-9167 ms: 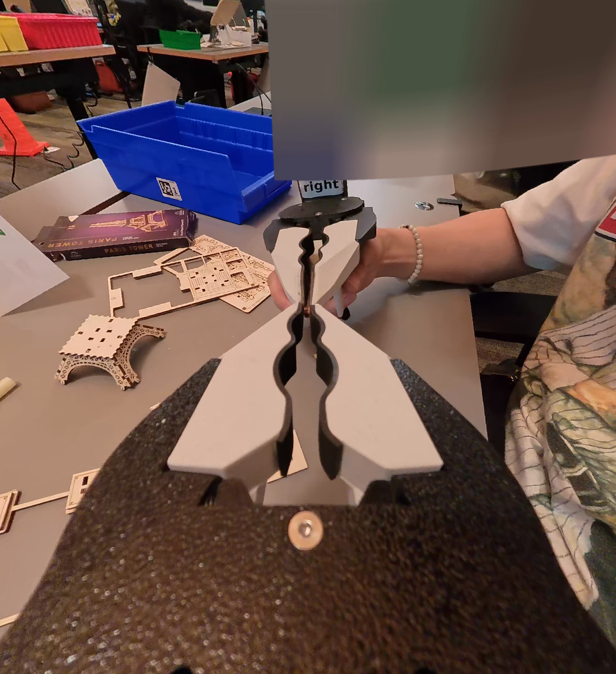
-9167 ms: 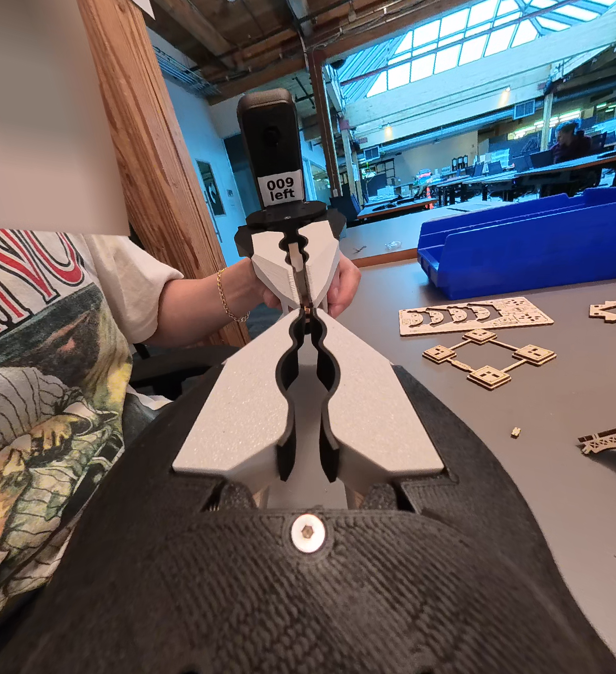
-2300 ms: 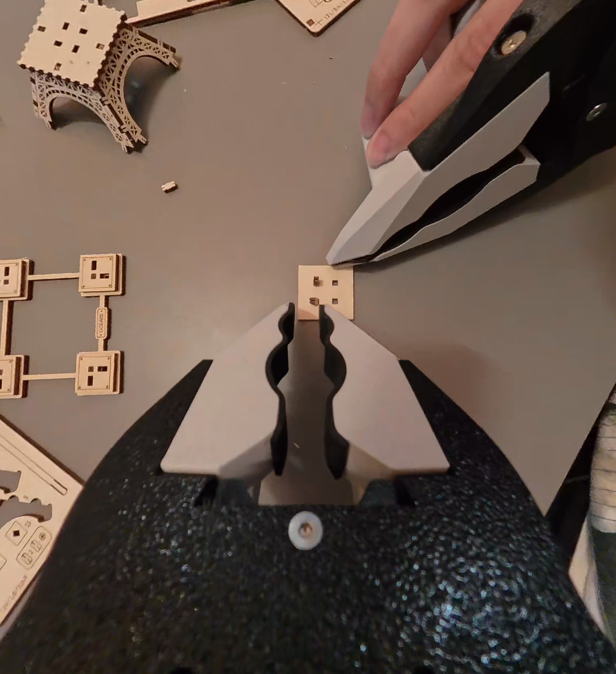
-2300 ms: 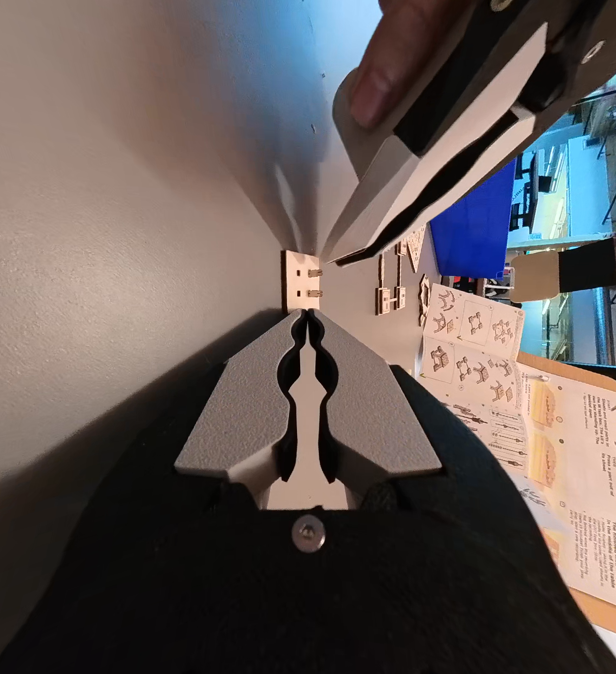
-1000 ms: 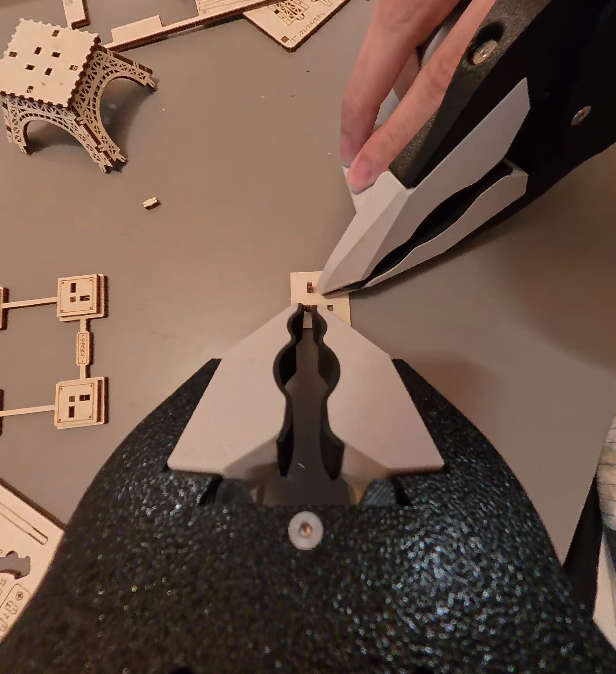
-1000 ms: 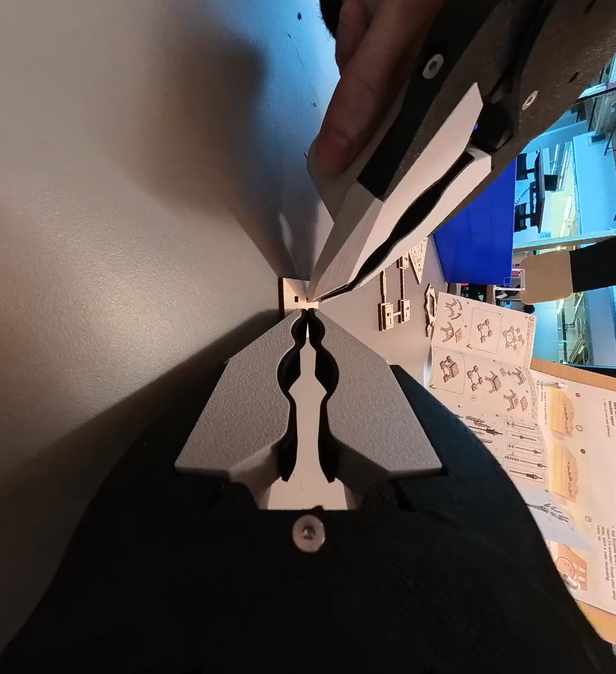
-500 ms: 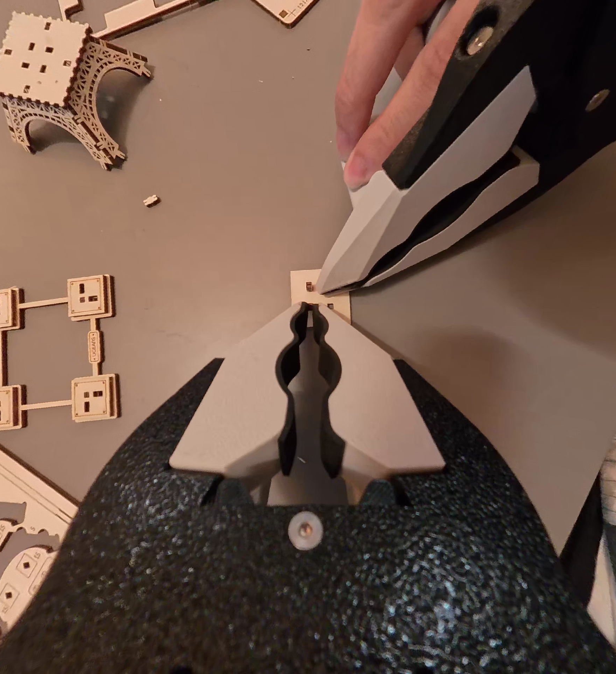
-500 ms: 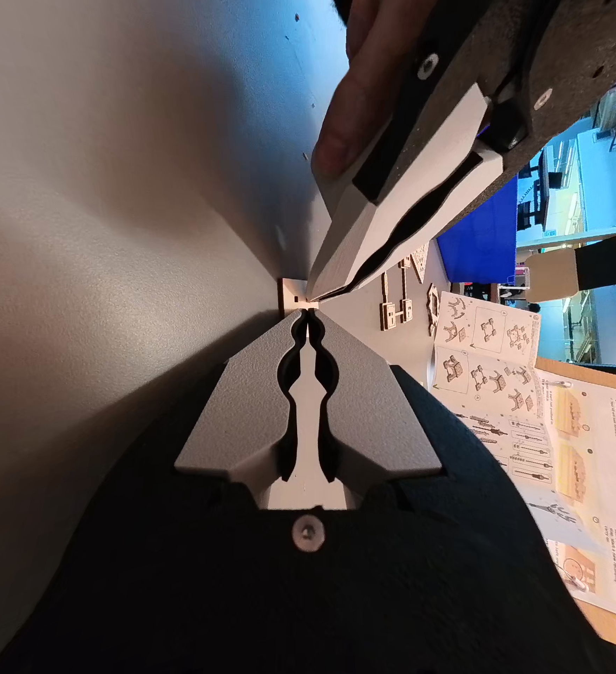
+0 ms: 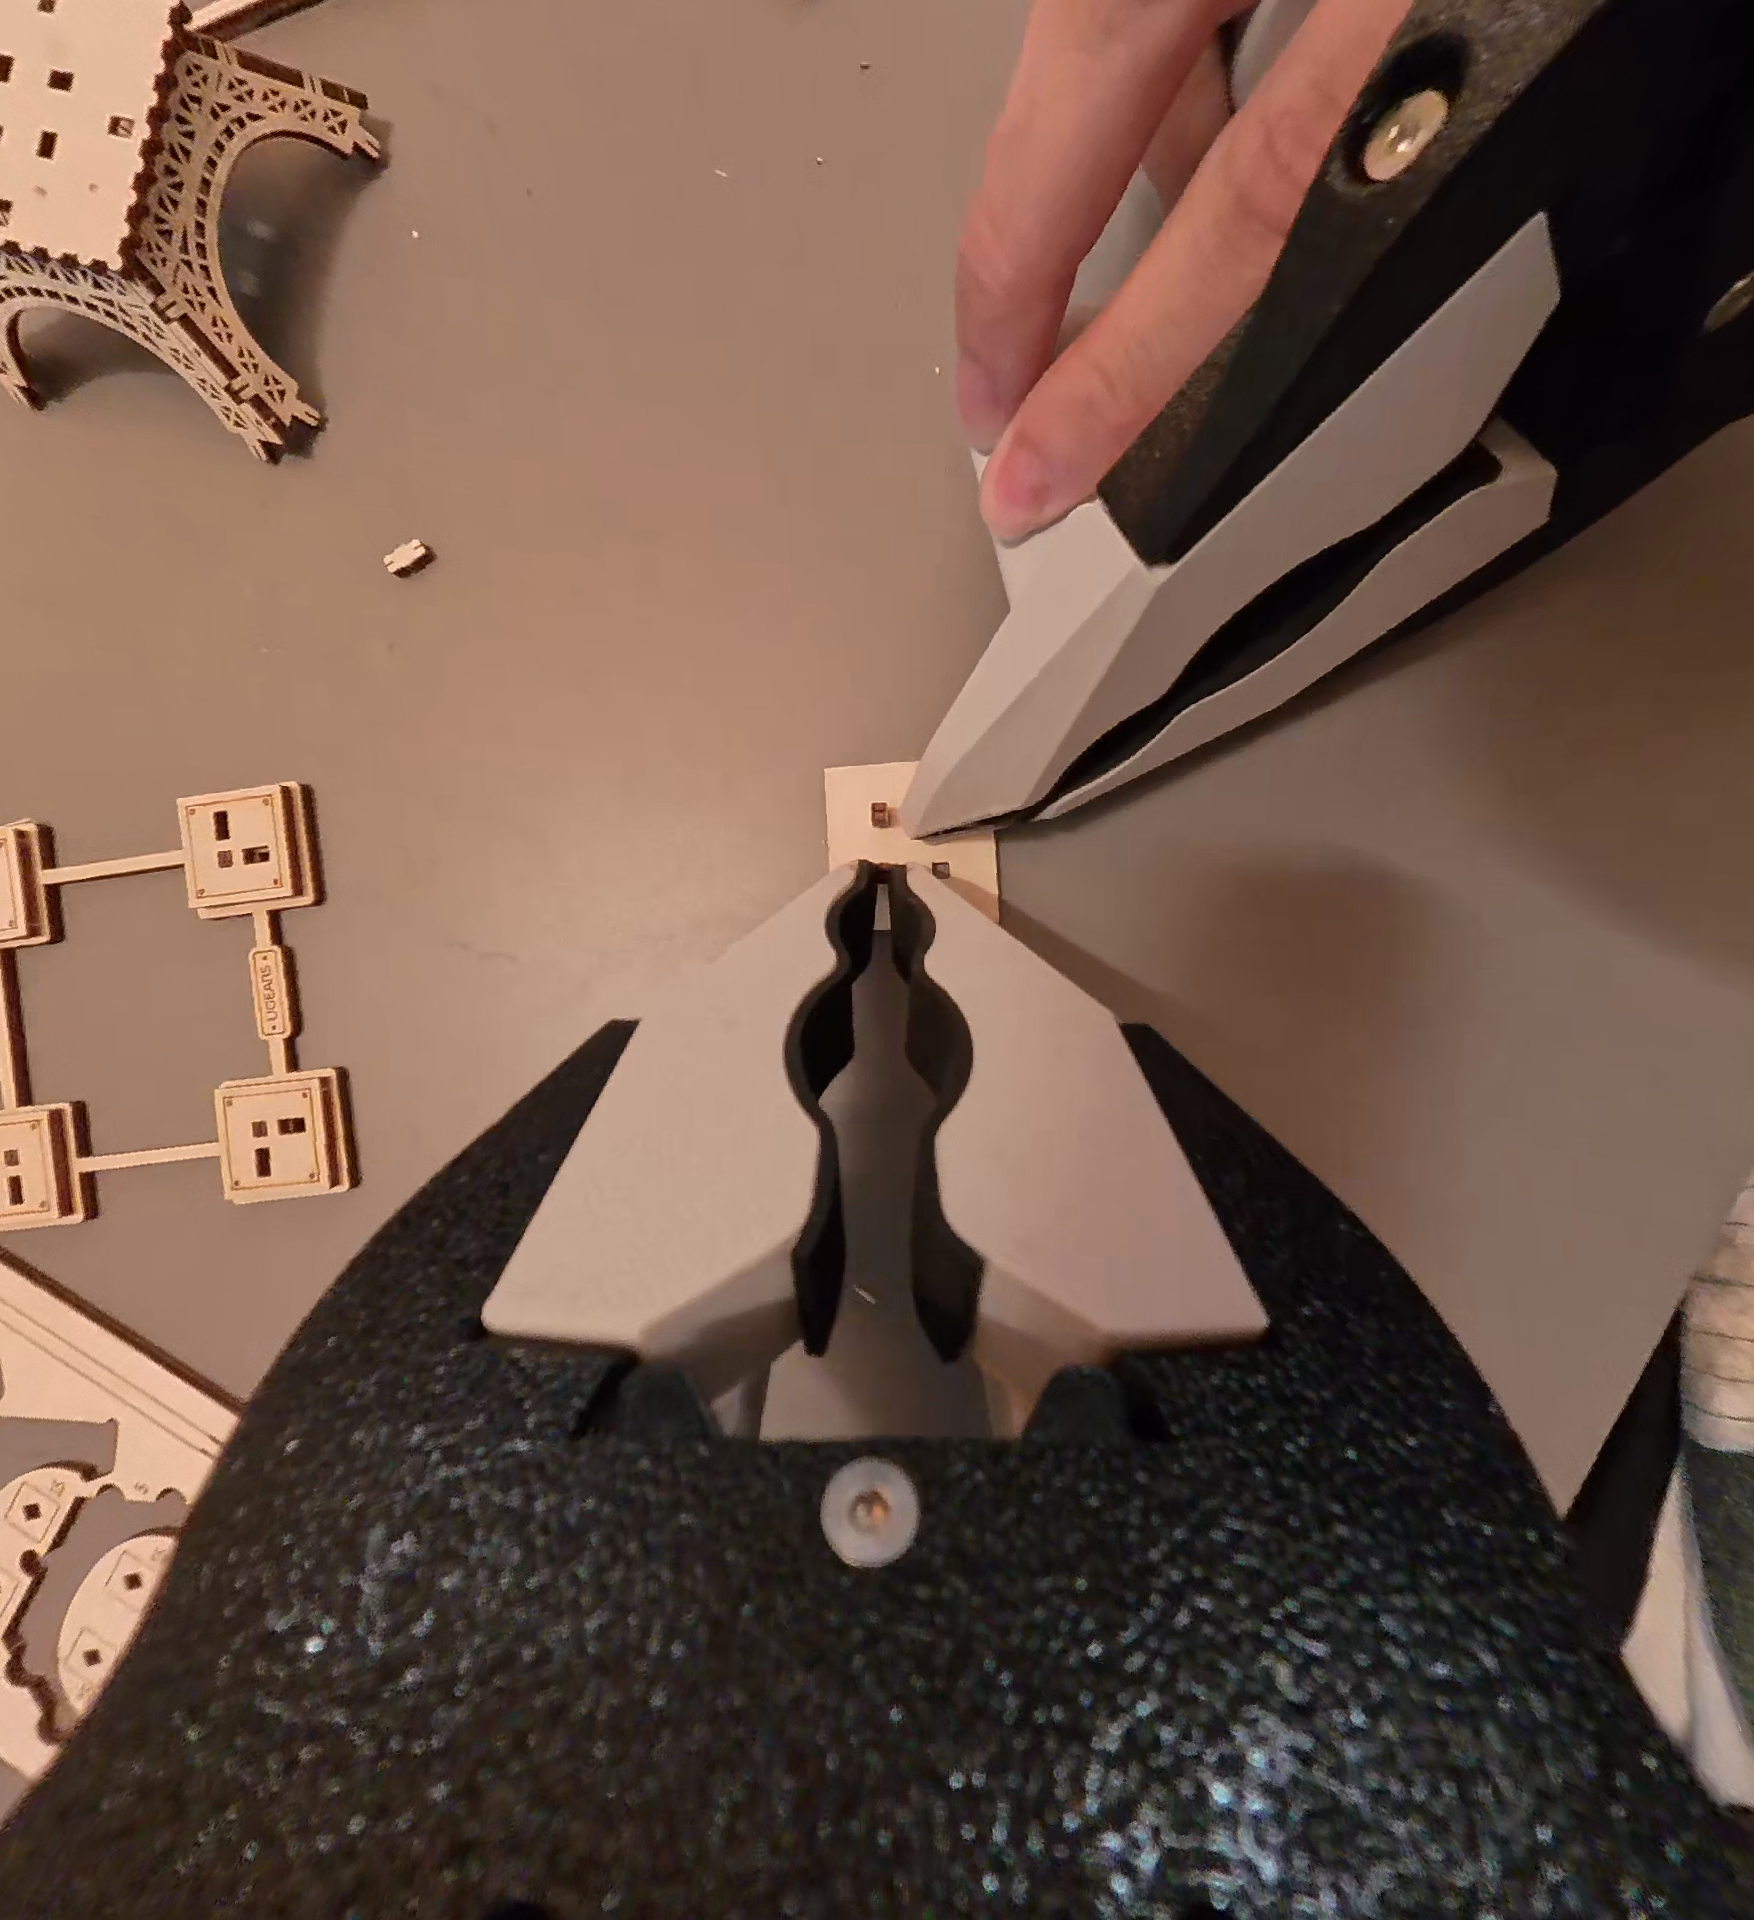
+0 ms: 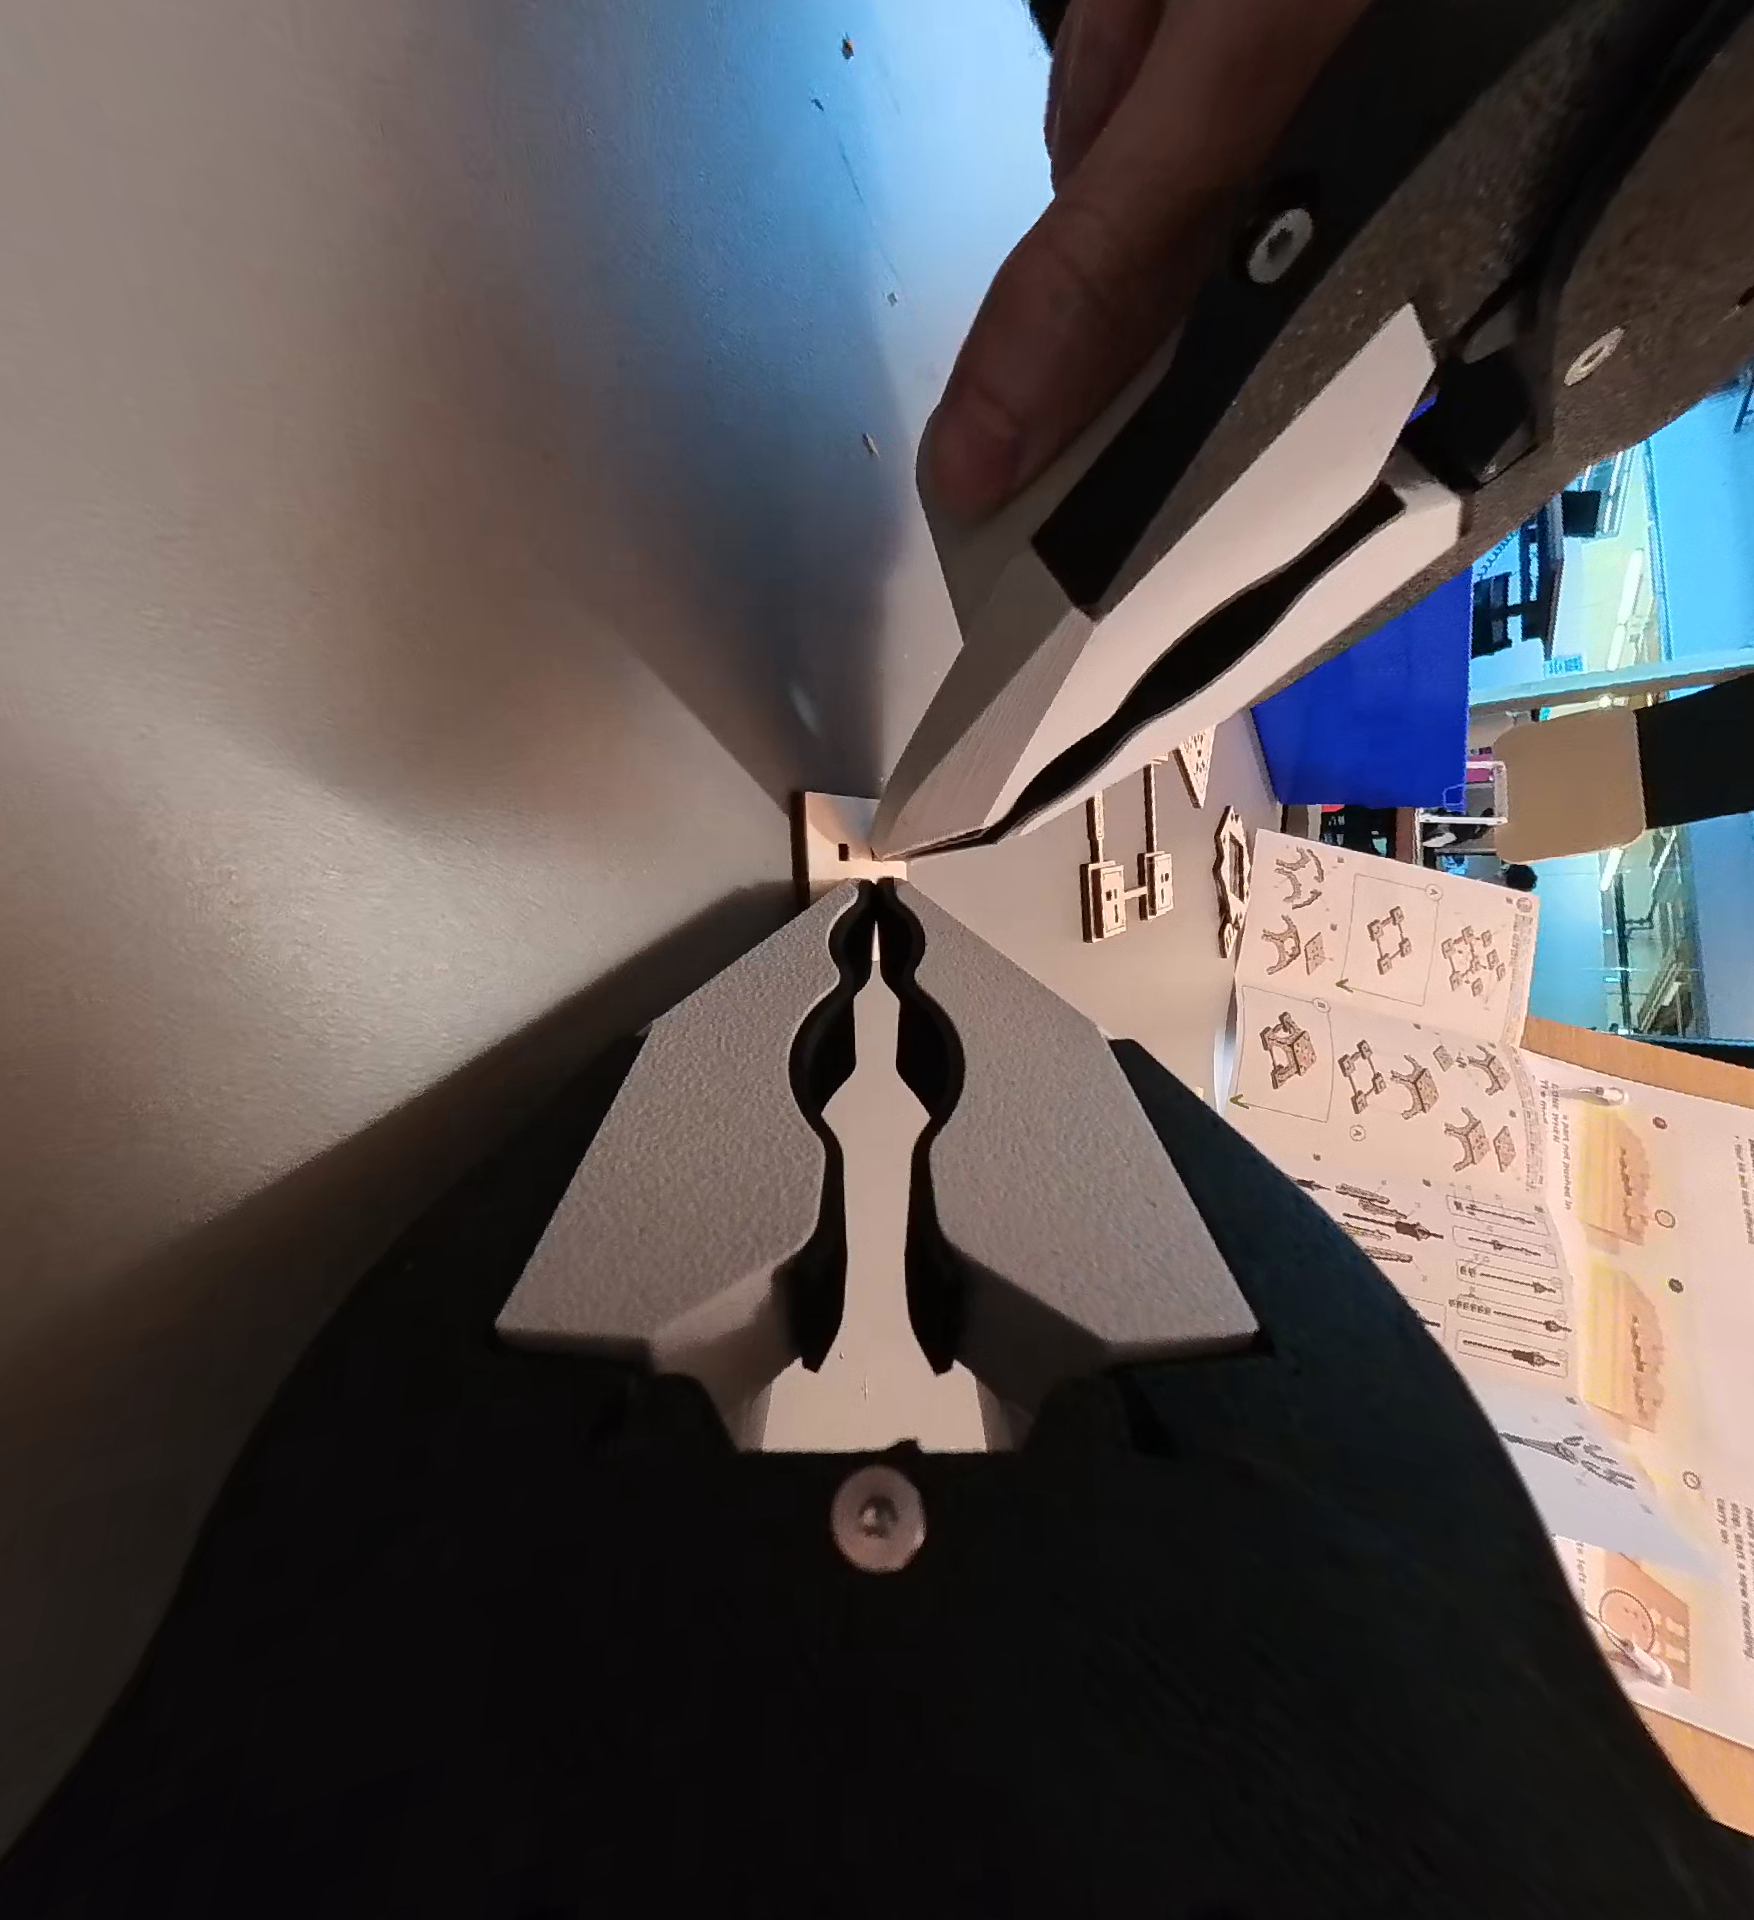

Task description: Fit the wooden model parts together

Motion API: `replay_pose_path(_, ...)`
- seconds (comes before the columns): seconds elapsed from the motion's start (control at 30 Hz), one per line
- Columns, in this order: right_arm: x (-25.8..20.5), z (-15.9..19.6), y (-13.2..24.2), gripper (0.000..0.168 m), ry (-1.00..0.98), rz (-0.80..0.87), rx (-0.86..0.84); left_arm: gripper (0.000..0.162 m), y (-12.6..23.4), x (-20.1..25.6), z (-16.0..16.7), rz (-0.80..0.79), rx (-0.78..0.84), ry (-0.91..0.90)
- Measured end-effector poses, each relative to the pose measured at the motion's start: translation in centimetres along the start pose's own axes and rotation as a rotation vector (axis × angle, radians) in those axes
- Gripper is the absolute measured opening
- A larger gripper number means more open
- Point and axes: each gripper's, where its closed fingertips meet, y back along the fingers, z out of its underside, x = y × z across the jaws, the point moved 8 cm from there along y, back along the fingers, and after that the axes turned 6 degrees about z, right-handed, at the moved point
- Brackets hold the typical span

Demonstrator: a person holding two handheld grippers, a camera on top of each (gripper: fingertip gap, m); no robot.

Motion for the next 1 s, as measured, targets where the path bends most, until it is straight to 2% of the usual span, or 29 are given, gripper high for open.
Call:
replay_pose_path(0.4, -0.1, -0.1, -0.2, 0.000, 0.001, 0.001, -0.003, 0.001, -0.1, 0.4, 0.4, -0.037, 0.051, -0.034)
replay_pose_path(0.53, -0.1, -0.3, -0.4, 0.000, -0.012, 0.000, 0.001, 0.013, 0.0, 0.4, 0.6, -0.099, 0.073, -0.074)
replay_pose_path(0.63, -0.1, -0.3, -0.6, 0.000, -0.023, -0.002, 0.003, 0.033, 0.3, 0.7, 0.6, -0.074, 0.125, -0.069)
replay_pose_path(0.83, -0.3, -0.5, -1.0, 0.000, -0.067, -0.007, 0.016, 0.036, 1.6, 0.3, 0.8, -0.079, 0.227, -0.001)
replay_pose_path(1.0, 2.0, 0.6, 0.6, 0.000, -0.196, 0.074, 0.082, 0.035, 1.7, 0.5, 1.8, -0.056, 0.214, 0.028)
